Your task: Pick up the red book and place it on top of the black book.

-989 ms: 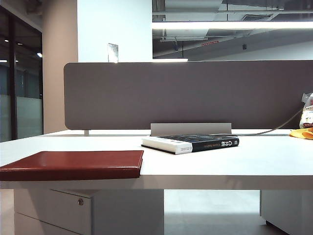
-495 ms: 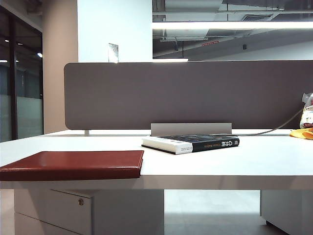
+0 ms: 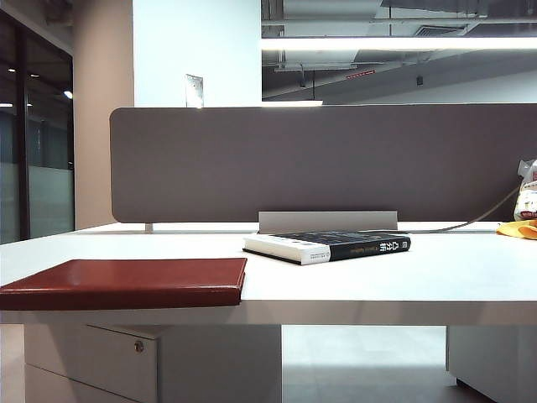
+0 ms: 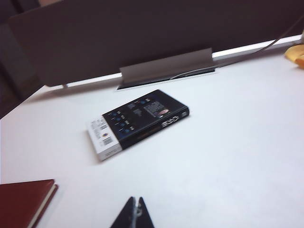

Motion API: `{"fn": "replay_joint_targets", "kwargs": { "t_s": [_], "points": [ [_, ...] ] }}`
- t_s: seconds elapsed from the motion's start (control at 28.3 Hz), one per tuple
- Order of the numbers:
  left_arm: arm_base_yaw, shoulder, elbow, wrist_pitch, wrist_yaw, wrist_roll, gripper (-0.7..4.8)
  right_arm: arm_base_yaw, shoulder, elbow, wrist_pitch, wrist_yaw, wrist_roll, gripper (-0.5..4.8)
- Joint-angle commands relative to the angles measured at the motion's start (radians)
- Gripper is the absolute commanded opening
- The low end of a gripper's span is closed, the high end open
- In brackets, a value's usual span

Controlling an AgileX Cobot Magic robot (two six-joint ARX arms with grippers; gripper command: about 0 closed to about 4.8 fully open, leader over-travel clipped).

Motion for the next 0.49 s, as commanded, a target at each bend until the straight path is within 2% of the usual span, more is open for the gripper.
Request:
{"fn": "replay_joint_targets", "kwargs": {
  "t_s": [0.04, 0.28, 0.49],
  "points": [
    [0.001, 0.0, -0.001, -0.016, 0.012, 0.015, -0.05, 0.001, 0.049, 0.071, -0.006, -0.032, -0.009, -0.06],
    [0.001, 0.001, -0.001, -0.016, 0.012, 0.015, -0.05, 0.001, 0.216, 0.269, -0.17, -0.104, -0.109, -0.06],
    [0.001, 0.001, -0.001, -0.016, 0.016, 0.015, -0.05, 0.002, 0.37, 0.414, -0.27, -0.182, -0.122, -0.06]
  ]
}}
